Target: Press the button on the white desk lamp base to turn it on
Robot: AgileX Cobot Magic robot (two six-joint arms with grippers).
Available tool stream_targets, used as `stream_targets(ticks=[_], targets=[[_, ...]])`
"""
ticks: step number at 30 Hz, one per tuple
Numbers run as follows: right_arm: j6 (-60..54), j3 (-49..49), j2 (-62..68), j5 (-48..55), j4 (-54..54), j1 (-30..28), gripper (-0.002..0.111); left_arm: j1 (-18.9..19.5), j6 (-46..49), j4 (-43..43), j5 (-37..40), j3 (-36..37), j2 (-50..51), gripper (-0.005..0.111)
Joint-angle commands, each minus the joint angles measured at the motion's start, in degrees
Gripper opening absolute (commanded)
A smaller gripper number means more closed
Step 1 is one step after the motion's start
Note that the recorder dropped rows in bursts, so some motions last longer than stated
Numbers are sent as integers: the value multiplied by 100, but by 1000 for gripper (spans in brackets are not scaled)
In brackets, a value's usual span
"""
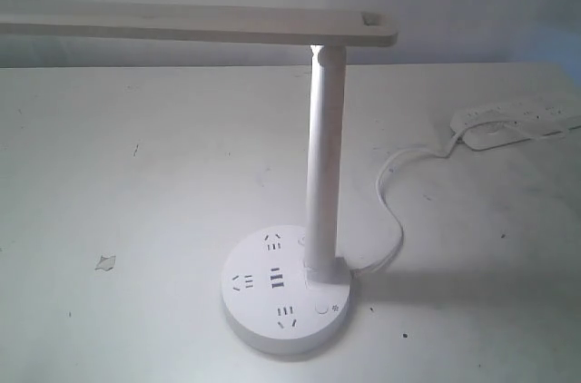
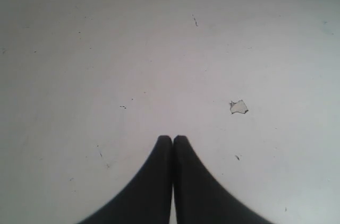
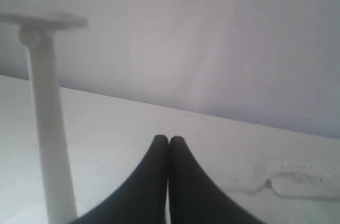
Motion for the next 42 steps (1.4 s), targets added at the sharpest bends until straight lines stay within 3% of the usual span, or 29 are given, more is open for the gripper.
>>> stream_targets(ticks=[1, 5, 9, 12, 20, 25, 27, 34, 37, 39, 42], targets=[[385, 1198, -975, 107, 12, -813, 0, -45, 0, -26, -11, 11, -18, 0], [373, 1403, -1437, -17, 12, -1378, 0, -45, 0, -26, -11, 11, -18, 0], [693, 1403, -1507, 169, 12, -1378, 0, -45, 0, -26, -11, 11, -18, 0], [1886, 1403, -1517, 393, 12, -1378, 0, -45, 0, -26, -11, 11, -18, 0], [1886, 1403, -1517, 1053, 12, -1378, 0, -45, 0, -26, -11, 11, -18, 0], [1797, 1403, -1517, 2093, 2511, -1378, 0, -45, 0, -26, -11, 11, -18, 0], [1857, 1403, -1517, 2247, 2930, -1378, 0, -45, 0, -26, -11, 11, -18, 0], [1857, 1224, -1517, 856, 3286, -1378, 0, -45, 0, -26, -11, 11, -18, 0], [1778, 1279, -1517, 791, 4067, -1378, 0, -45, 0, -26, -11, 11, -18, 0], [1080, 1403, -1517, 1178, 5193, -1378, 0, -45, 0, -26, -11, 11, -18, 0], [-1422, 1403, -1517, 2103, 7343, -1378, 0, -45, 0, -26, -11, 11, -18, 0]])
